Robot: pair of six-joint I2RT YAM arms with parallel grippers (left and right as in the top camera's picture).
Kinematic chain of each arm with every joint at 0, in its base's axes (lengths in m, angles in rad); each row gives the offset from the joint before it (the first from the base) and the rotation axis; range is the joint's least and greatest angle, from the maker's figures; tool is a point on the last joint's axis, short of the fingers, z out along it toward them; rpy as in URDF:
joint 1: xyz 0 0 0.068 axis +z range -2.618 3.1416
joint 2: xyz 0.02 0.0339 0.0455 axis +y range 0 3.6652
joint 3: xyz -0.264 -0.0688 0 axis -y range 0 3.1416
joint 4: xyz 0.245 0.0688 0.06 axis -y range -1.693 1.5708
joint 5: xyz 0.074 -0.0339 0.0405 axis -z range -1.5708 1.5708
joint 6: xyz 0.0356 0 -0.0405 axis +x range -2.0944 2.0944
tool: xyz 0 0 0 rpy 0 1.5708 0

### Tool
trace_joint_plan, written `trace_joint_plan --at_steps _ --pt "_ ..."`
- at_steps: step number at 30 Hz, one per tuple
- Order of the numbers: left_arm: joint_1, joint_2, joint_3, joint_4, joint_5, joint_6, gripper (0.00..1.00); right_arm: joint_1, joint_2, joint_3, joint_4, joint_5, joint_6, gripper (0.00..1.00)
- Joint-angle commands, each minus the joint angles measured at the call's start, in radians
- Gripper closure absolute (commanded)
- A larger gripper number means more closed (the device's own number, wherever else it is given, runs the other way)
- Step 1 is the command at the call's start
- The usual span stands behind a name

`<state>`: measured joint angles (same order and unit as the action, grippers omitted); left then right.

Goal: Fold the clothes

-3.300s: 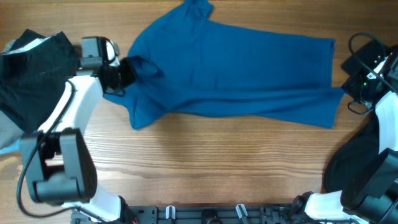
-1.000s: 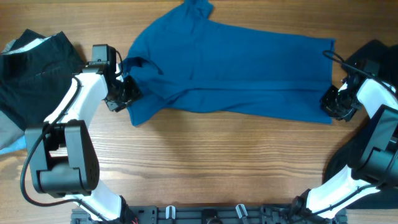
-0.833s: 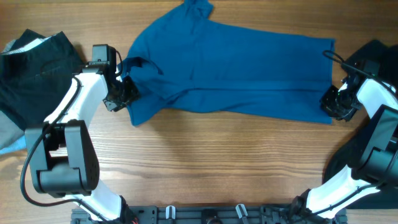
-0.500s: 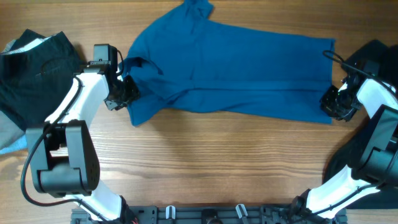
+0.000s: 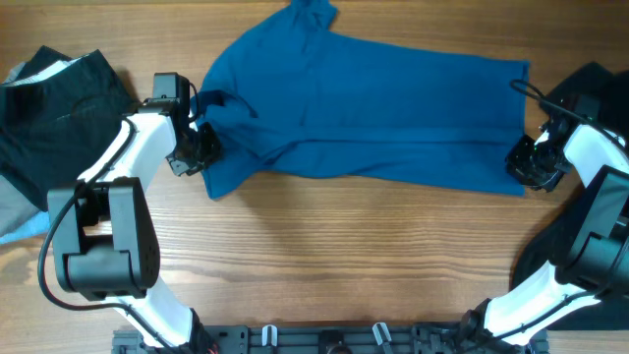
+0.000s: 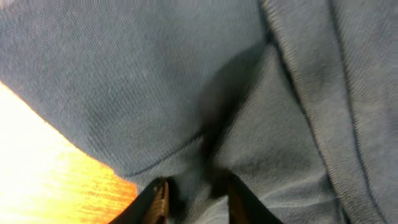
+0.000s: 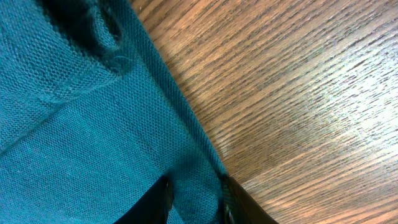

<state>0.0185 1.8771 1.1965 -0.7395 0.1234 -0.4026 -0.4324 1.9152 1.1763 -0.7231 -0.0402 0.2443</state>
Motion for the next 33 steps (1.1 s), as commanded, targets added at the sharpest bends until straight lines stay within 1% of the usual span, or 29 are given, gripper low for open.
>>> trace_joint_plan --at_steps 1,7,10,14,20,28,29,32,33 --pt "-0.008 0.008 0.012 0.018 -0.013 0.006 0.73 0.003 0.058 -0.014 -0.005 0.04 0.006 0.69" --pt "-0.008 0.002 0.022 0.018 -0.012 0.006 0.73 0.003 0.058 -0.014 -0.003 0.041 0.006 0.69" --pt "-0.008 -0.006 0.023 0.017 -0.009 0.006 0.75 0.003 0.058 -0.014 -0.003 0.041 0.006 0.7" --pt "-0.008 -0.019 0.023 0.017 -0.005 0.006 0.76 0.003 0.058 -0.014 -0.003 0.042 0.006 0.69" --pt "-0.008 -0.024 0.022 0.015 0.068 0.006 0.79 0.003 0.058 -0.014 -0.003 0.043 0.006 0.69" --pt "-0.008 -0.024 0.022 -0.014 0.07 0.006 0.83 0.003 0.058 -0.014 0.0 0.043 0.006 0.7" --pt "-0.008 -0.024 0.022 -0.016 0.07 0.006 0.85 0.003 0.058 -0.014 0.001 0.044 0.006 0.69" --pt "-0.008 -0.024 0.022 -0.01 0.07 0.006 0.96 0.003 0.058 -0.014 0.0 0.044 0.006 0.7" --pt "-0.008 -0.024 0.022 -0.003 0.07 0.006 0.96 0.003 0.058 -0.014 0.0 0.044 0.006 0.7"
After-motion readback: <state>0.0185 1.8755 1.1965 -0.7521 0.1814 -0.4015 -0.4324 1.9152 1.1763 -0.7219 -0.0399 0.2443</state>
